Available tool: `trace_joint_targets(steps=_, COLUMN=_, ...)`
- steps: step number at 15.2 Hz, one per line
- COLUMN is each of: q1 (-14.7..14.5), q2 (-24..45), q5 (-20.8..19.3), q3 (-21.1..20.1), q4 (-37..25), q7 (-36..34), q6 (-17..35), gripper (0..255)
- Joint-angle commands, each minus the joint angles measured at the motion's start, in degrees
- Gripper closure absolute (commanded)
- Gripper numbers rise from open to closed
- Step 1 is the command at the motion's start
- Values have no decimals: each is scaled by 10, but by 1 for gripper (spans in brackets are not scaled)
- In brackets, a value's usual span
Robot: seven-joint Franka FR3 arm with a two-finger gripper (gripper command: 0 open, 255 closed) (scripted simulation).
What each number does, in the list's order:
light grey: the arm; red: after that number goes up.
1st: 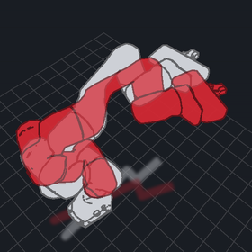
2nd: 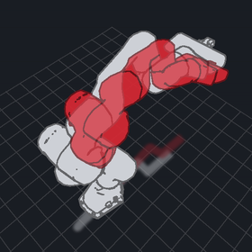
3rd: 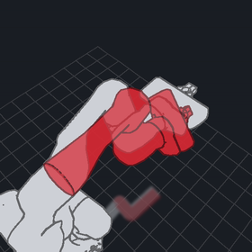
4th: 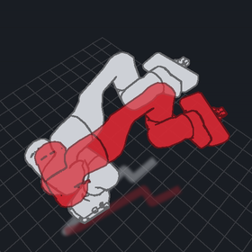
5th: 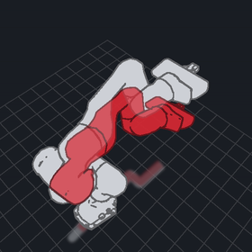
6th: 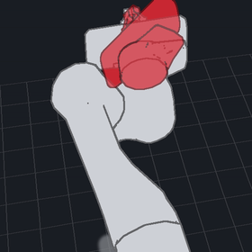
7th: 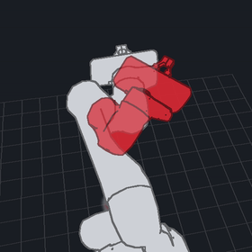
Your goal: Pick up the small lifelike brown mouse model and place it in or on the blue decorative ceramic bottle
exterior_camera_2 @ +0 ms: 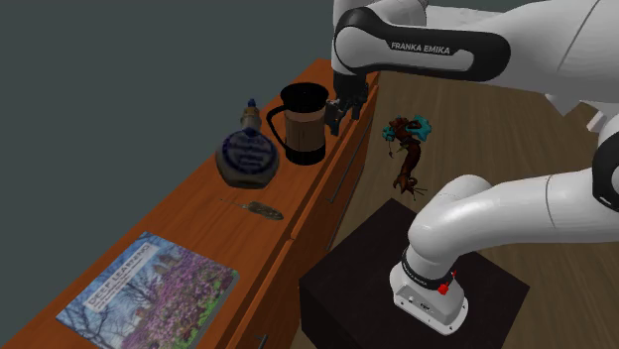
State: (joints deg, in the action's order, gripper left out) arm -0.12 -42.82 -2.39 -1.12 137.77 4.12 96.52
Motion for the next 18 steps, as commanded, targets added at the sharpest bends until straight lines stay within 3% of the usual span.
trace_joint_targets(steps=1, q1=0, q2=0, q5=0, q3=0, q4=0, q7=0, q6=0, gripper=0)
trace_joint_targets(steps=10, q1=-46, q2=79, q5=73, q3=-78, q4=15, q7=-86, q6=93, gripper=0)
trace_joint_targets(steps=18, q1=-79, q2=186, q5=116, q3=-147, q4=-14, q7=-158, q6=179, gripper=0)
